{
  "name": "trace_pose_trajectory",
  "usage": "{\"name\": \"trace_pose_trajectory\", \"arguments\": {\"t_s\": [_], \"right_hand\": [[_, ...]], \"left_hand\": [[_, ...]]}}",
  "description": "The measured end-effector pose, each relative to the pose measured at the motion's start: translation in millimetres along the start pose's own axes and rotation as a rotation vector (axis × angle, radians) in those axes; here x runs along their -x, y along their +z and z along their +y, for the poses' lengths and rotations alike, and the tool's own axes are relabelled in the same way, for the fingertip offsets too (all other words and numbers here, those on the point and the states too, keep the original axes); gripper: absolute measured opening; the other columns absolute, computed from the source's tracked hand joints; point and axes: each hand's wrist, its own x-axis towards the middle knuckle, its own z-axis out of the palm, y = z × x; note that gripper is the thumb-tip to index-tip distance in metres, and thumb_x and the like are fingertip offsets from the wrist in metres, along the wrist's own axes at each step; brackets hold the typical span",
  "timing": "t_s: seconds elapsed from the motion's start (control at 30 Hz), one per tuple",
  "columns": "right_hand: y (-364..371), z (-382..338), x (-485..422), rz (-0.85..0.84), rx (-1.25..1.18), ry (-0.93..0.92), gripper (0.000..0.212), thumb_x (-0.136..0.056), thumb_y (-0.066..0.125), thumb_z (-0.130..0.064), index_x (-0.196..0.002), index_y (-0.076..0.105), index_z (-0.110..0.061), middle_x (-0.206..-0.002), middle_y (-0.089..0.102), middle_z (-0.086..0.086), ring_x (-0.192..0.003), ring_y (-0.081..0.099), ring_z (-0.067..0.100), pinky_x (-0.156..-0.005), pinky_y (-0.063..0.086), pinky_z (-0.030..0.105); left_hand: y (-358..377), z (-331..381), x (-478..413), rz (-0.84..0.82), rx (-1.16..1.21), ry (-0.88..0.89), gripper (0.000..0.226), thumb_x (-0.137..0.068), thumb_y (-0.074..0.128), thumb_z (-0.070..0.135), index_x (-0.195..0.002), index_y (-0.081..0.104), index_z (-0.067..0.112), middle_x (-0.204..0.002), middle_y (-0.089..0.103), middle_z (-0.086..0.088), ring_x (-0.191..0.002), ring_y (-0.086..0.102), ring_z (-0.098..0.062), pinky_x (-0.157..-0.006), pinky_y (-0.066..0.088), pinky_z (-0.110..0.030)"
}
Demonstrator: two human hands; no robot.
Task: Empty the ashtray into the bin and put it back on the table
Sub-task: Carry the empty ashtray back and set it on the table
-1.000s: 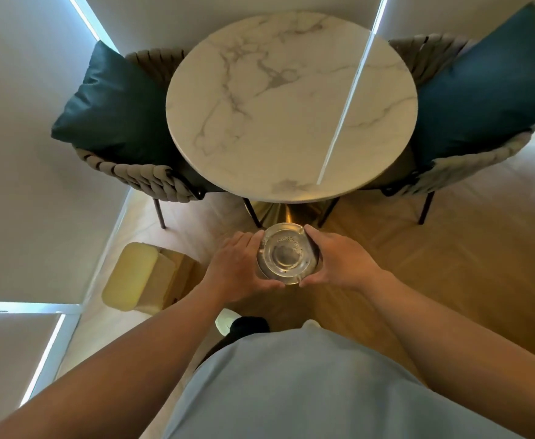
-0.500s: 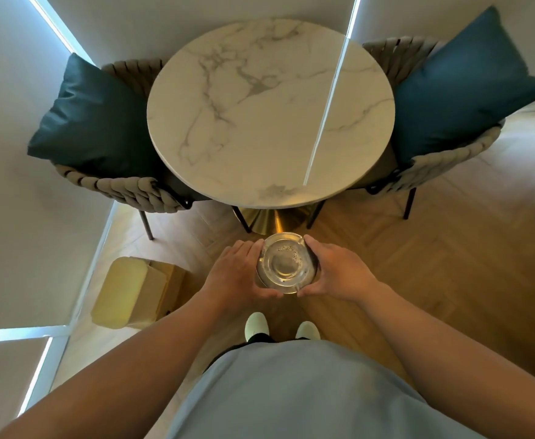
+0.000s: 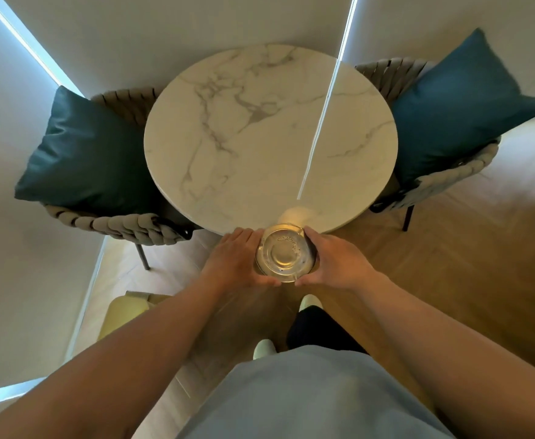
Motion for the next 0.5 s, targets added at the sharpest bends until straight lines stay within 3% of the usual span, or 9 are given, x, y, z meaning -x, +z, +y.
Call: {"name": "trace_pose_trajectory", "arguments": {"t_s": [0.2, 0.5], "right_hand": [[-37, 15, -76, -0.012, 0.028, 0.018, 0.109, -0.055, 0.082, -0.068, -0.142, 0.032, -0.025, -0.117, 0.064, 0.000, -0.101, 0.061, 0.024, -0.082, 0.055, 0.044], [-84, 58, -224, -0.037, 0.021, 0.001, 0.111, -0.051, 0.083, -0.067, -0.140, 0.035, -0.024, -0.111, 0.066, 0.001, -0.097, 0.062, 0.026, -0.076, 0.051, 0.038]], "left_hand": [[-24, -28, -73, 0.014, 0.024, -0.012, 0.100, -0.060, 0.068, 0.079, -0.135, 0.041, 0.018, -0.124, 0.057, -0.001, -0.111, 0.051, -0.020, -0.099, 0.044, -0.041], [-50, -84, -205, -0.007, 0.013, -0.116, 0.103, -0.057, 0.073, 0.076, -0.136, 0.039, 0.019, -0.122, 0.056, -0.002, -0.110, 0.050, -0.021, -0.097, 0.042, -0.038]]}}
